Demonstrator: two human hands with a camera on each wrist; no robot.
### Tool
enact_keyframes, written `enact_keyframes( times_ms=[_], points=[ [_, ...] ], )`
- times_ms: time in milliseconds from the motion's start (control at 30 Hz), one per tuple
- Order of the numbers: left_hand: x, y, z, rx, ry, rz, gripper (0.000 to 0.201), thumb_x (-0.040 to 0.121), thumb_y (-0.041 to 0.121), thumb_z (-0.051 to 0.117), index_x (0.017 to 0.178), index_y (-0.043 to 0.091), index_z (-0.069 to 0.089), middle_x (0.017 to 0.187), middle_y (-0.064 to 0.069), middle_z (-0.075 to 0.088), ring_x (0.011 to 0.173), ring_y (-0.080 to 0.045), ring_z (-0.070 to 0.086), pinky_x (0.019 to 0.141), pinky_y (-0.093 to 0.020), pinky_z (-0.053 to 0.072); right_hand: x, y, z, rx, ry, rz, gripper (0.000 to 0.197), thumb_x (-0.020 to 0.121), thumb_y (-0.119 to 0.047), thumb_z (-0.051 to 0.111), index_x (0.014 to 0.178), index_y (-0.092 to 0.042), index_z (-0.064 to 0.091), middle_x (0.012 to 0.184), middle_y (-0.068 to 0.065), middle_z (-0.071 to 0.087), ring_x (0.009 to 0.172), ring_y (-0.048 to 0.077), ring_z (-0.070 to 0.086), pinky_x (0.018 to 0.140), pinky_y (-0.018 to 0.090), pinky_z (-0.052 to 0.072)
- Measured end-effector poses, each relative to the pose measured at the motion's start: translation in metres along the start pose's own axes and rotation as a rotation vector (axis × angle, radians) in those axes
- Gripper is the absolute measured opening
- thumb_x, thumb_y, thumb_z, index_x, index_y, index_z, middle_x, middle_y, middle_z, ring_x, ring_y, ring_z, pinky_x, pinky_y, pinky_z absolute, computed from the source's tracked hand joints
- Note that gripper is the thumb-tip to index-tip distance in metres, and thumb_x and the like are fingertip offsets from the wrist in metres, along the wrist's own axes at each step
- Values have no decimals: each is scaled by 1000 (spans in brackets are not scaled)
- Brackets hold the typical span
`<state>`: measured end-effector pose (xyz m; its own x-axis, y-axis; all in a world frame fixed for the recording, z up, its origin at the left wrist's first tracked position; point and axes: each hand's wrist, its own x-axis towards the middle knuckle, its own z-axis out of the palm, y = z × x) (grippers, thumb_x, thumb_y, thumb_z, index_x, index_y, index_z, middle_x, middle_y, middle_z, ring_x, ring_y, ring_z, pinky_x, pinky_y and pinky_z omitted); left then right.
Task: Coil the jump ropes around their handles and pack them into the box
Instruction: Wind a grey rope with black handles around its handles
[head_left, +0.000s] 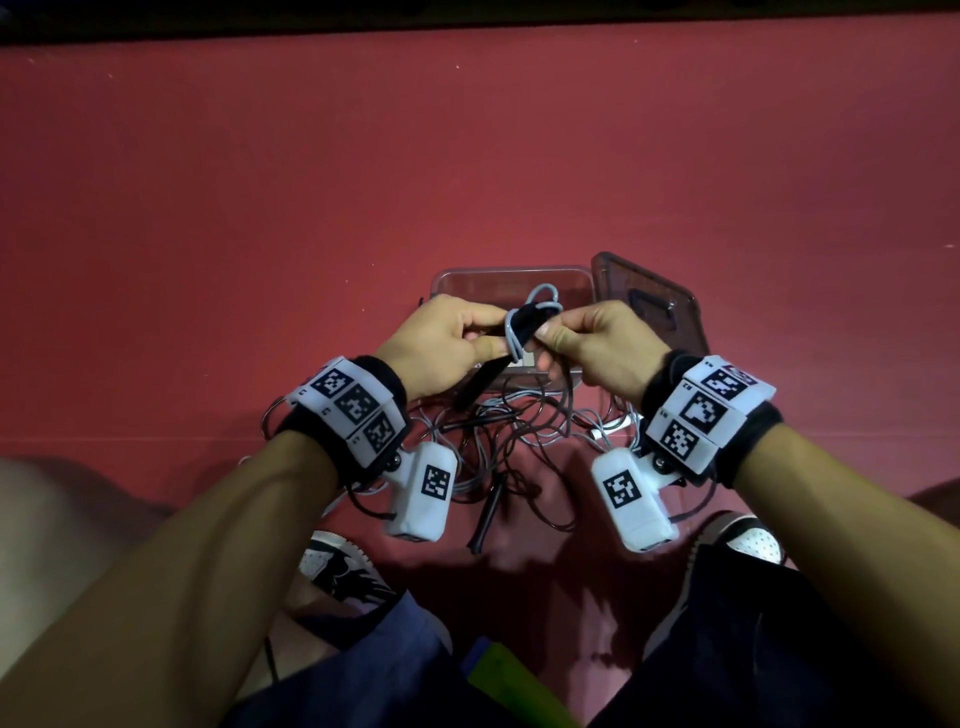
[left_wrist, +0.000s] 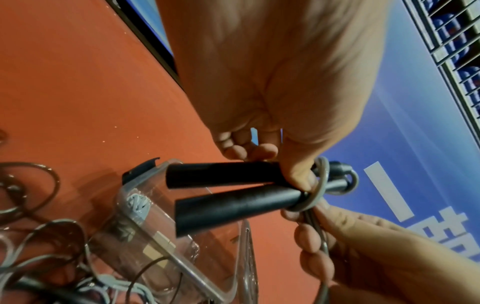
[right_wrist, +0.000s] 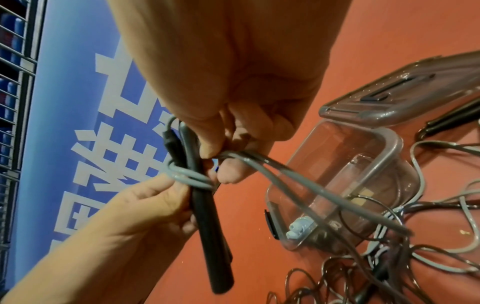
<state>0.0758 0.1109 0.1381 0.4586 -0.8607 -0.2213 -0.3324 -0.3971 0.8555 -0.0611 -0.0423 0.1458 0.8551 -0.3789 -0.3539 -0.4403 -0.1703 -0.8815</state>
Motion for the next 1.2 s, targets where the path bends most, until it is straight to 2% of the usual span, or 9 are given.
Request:
enact_keyframes(
  times_ms=[200,267,367,467,767,900,1000,1133,1200],
  points=[
    [-1,-6,0,-42,139,-51,19,93,20,69,91,37,78,84,-22,72,70,-17,56,75,-38,52,-13,-4,10,18,-132,19,23,100,-5,57,94,15,65,66,9,65,37,-2,50,44,7,36],
    [-1,-6,-1,-49,206,-85,25,93,13,71,91,37,77,86,-7,78,73,-9,65,81,-41,58,-11,-1,13,-21,-195,4,23,99,-6,59,89,14,65,70,12,69,48,3,58,57,16,45],
    [-2,-5,0,32,220,-102,24,92,10,72,105,30,78,58,25,66,54,9,55,68,-15,49,-4,4,15,-241,-202,-82,30,99,-18,61,80,4,67,68,8,70,54,10,59,60,25,47],
    [-4,1,5,213,180,-93,25,91,13,73,107,31,79,51,19,60,46,0,44,56,-16,41,0,5,13,-459,-158,-156,29,95,-28,64,75,-6,68,72,12,70,68,27,64,68,36,53],
    [-1,-4,15,499,-94,-64,14,89,16,72,77,22,72,70,-5,66,76,-27,61,73,-31,50,10,6,4,-412,-98,-130,19,89,-29,72,70,-28,71,68,-8,70,65,5,62,72,28,50],
    [-4,2,16,459,-185,-42,7,91,14,71,92,14,78,65,0,60,64,-15,51,72,-22,31,12,7,1,-306,-19,-163,4,81,-30,81,80,-27,79,76,-7,76,78,11,72,85,37,58],
    [-2,2,8,376,-173,-29,16,90,10,72,81,23,76,55,10,52,55,-4,45,63,-25,36,15,9,-2,-205,44,-145,8,78,-33,83,79,-26,80,77,-6,76,78,10,71,88,41,57],
    [-2,3,1,191,-150,-57,32,90,8,72,113,30,78,90,-3,78,76,-15,65,85,-32,53,15,9,-7,-96,57,-126,11,81,-36,80,80,-24,81,78,0,77,76,16,71,87,47,58],
    [-2,6,0,130,-126,-42,33,91,7,72,116,28,77,83,3,78,67,-7,59,77,-35,52,14,8,-10,-32,53,-129,12,85,-31,77,79,-21,81,80,4,78,73,15,68,86,47,58]
  ],
)
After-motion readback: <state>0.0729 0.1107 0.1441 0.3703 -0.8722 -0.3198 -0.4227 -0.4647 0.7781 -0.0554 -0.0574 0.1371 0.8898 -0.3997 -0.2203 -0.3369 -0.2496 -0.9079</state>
